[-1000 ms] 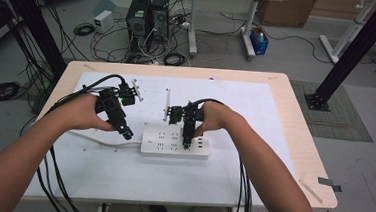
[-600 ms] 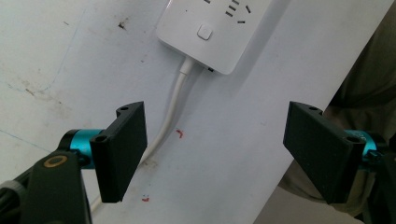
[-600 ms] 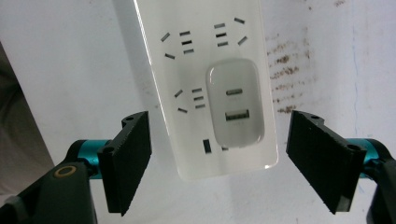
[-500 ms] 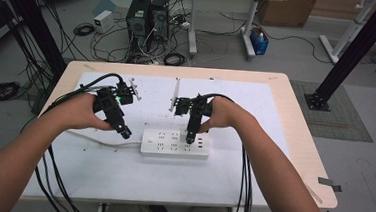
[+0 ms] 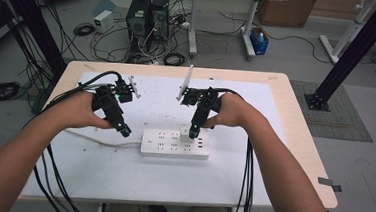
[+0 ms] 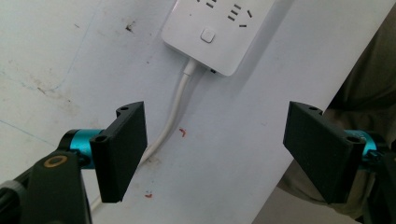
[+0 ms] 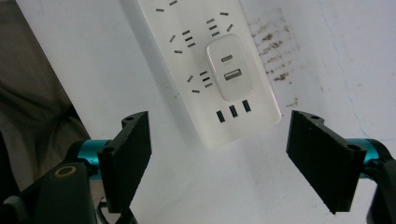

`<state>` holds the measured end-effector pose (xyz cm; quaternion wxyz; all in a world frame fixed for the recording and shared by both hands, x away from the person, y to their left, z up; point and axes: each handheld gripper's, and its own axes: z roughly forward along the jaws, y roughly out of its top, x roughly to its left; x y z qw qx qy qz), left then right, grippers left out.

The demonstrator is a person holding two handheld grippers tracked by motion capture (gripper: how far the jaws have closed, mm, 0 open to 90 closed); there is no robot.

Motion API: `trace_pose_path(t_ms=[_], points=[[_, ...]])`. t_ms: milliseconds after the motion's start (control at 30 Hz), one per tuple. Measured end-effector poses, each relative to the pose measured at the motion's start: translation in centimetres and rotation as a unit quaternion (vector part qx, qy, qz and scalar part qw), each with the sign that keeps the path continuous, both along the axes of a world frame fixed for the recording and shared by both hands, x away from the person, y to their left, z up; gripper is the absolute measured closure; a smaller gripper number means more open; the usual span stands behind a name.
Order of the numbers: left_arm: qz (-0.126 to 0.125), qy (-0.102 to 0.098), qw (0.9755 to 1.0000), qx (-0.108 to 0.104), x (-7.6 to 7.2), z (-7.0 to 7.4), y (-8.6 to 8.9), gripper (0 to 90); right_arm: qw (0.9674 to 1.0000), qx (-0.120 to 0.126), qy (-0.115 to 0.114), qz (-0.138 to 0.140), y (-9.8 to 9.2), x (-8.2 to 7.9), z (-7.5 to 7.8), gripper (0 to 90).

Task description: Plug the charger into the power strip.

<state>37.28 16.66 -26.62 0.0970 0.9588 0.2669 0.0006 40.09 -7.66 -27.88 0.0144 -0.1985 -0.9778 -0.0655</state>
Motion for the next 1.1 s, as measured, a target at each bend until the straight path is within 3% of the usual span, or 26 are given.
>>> trace_pose_path(t_ms=[367,567,667,833,1100], points=[[0.009,-0.002,1.0000,0.002,0.1,0.5,0.0,21.8,0.9978,0.004,-0.015,-0.065,-2.4,-0.4,1.7,21.7],[0.024,-0.005,0.9997,0.006,0.2,0.9,0.3,21.9,0.9937,0.010,-0.020,-0.110,-3.9,-0.9,2.6,21.7],[0.036,-0.006,0.9993,0.004,0.3,1.1,0.5,21.9,0.9929,0.002,-0.021,-0.117,-4.7,-1.2,2.8,21.7],[0.038,-0.004,0.9993,0.000,0.3,1.3,0.5,21.9,0.9898,-0.015,-0.020,-0.141,-5.6,-1.8,3.0,21.7],[0.036,-0.002,0.9993,-0.002,0.3,1.5,0.6,21.8,0.9830,-0.009,-0.028,-0.181,-7.4,-1.8,3.2,21.7]])
